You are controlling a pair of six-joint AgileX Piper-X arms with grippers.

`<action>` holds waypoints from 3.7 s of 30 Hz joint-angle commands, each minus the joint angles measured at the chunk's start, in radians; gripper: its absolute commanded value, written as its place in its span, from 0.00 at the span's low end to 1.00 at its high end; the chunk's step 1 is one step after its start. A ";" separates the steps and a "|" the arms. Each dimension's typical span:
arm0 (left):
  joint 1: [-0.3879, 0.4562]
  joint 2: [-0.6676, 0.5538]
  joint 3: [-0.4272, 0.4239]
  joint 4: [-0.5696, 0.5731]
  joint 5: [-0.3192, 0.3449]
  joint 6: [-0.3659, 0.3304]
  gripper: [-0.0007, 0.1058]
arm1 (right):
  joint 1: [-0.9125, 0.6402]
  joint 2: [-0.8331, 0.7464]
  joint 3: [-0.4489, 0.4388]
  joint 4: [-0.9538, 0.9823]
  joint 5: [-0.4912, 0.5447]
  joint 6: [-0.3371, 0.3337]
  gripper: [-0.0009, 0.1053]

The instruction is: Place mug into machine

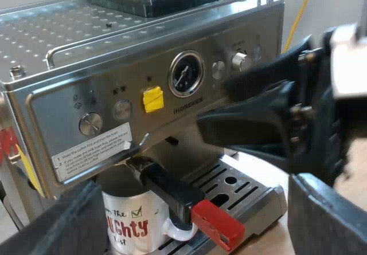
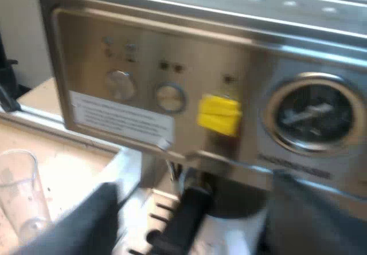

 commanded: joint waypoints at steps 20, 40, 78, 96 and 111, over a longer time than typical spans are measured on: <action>0.197 0.309 -0.313 -0.016 0.038 -0.106 0.64 | -0.338 -0.564 -0.010 0.652 -0.227 0.050 0.78; 0.564 0.369 -0.420 0.071 0.238 -0.020 0.64 | -1.035 -0.782 -0.005 0.881 -0.465 -0.057 0.78; 0.564 -0.272 -0.445 0.686 0.081 -0.010 0.64 | -1.116 -1.362 0.069 1.049 -0.536 -0.059 0.78; 0.564 -0.267 -0.122 0.356 -0.025 -0.010 0.64 | -1.116 -1.355 0.428 0.821 -0.808 -0.072 0.78; 0.564 -0.266 0.122 0.232 -0.006 -0.010 0.64 | -1.116 -1.355 0.592 0.863 -0.808 -0.072 0.78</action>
